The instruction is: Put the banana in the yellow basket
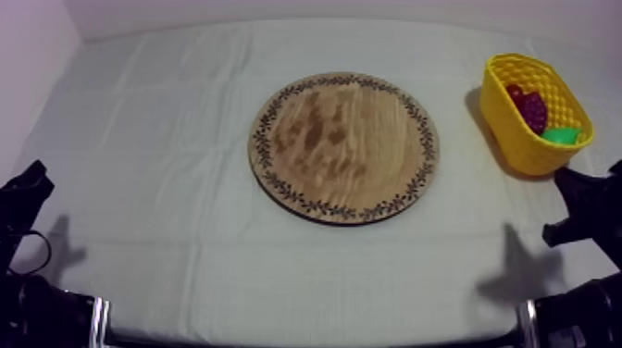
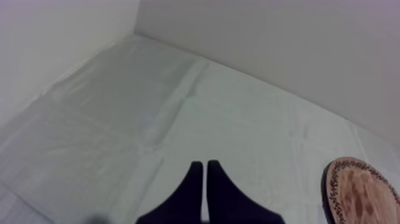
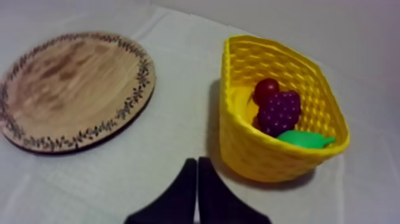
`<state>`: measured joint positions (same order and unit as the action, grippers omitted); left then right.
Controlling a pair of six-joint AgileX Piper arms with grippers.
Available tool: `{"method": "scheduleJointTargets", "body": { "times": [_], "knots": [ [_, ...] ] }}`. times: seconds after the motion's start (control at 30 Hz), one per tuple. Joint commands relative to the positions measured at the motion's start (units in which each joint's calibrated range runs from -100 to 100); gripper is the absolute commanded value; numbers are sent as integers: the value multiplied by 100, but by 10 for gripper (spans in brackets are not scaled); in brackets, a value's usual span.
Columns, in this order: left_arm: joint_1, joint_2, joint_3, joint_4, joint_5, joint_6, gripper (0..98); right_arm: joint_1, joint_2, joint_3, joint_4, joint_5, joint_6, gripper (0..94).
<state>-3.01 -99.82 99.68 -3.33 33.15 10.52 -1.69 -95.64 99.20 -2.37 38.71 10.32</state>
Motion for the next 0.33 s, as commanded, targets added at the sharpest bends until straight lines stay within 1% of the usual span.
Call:
{"method": "scheduleJointTargets", "body": {
  "times": [0.0,0.1,0.3],
  "knots": [
    [1,0,-1,-2,-1,0,1,-6,-1,13,35,-45,63,6],
    [1,0,-1,-2,-1,0,1,-12,-3,28,54,-79,218,6],
    [1,0,-1,-2,-1,1,1,-14,-3,34,62,-95,211,6]
  ]
}}
